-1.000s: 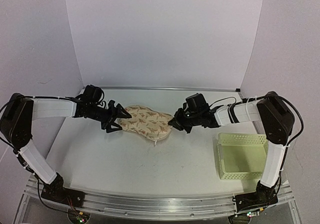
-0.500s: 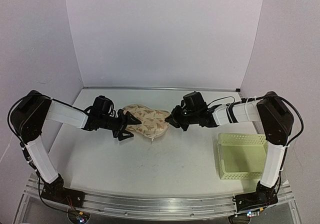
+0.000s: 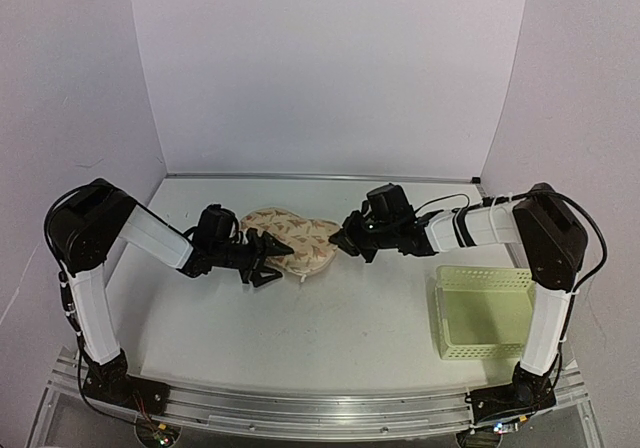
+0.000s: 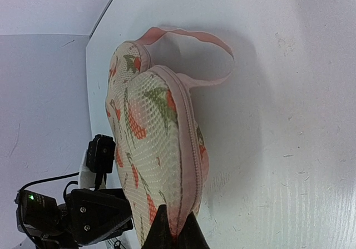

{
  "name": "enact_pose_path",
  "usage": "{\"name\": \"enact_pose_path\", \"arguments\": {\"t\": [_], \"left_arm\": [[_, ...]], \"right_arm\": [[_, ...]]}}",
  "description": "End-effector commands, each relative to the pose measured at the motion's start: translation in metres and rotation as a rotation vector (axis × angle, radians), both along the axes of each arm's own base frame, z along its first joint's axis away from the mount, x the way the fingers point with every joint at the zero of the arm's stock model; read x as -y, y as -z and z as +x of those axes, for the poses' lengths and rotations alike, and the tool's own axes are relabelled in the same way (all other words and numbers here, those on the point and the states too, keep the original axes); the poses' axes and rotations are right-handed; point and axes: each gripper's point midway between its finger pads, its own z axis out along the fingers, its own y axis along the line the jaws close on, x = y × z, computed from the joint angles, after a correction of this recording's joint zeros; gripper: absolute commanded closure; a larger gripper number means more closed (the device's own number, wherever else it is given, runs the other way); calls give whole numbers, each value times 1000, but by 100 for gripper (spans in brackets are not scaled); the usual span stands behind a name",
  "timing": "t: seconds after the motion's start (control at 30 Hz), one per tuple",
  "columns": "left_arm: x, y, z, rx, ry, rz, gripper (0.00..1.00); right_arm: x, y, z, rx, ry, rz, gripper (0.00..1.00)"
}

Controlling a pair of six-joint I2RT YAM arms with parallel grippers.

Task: Unzip the laundry bag and remove the bra
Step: Pass from the right arm to the left

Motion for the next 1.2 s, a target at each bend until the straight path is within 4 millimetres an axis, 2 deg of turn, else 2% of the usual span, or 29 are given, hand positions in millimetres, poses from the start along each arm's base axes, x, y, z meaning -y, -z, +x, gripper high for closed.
{"name": "enact_pose_path", "arguments": {"t": [0.0, 0.2, 0.33, 0.4, 0.53, 0.63, 0.83, 1.07, 1.17], "left_arm": [[12, -18, 17, 58, -17, -75, 33], [13, -12, 19, 50, -20, -76, 45], [12, -17, 20, 64, -23, -81, 57], [11, -17, 19, 63, -26, -81, 68], [12, -18, 18, 63, -21, -84, 99], [12, -24, 18, 69, -21, -93, 100], [16, -54, 25, 94, -36, -142, 100], [15, -86, 34, 92, -97, -198, 100], [13, -97, 39, 85, -138, -216, 100]], "right_arm": [[-13, -22, 0, 47, -21, 92, 100], [-12, -22, -8, 29, -34, 115, 100], [-9, -22, -14, 33, -47, 111, 100], [-6, -20, -17, 32, -50, 105, 100], [-2, -17, -22, 28, -56, 99, 100], [1, -18, -23, 43, -56, 90, 100], [-2, -35, -23, 98, -88, 90, 100], [2, -63, -27, 199, -156, 35, 66], [7, -73, -33, 239, -180, 10, 54]]}}
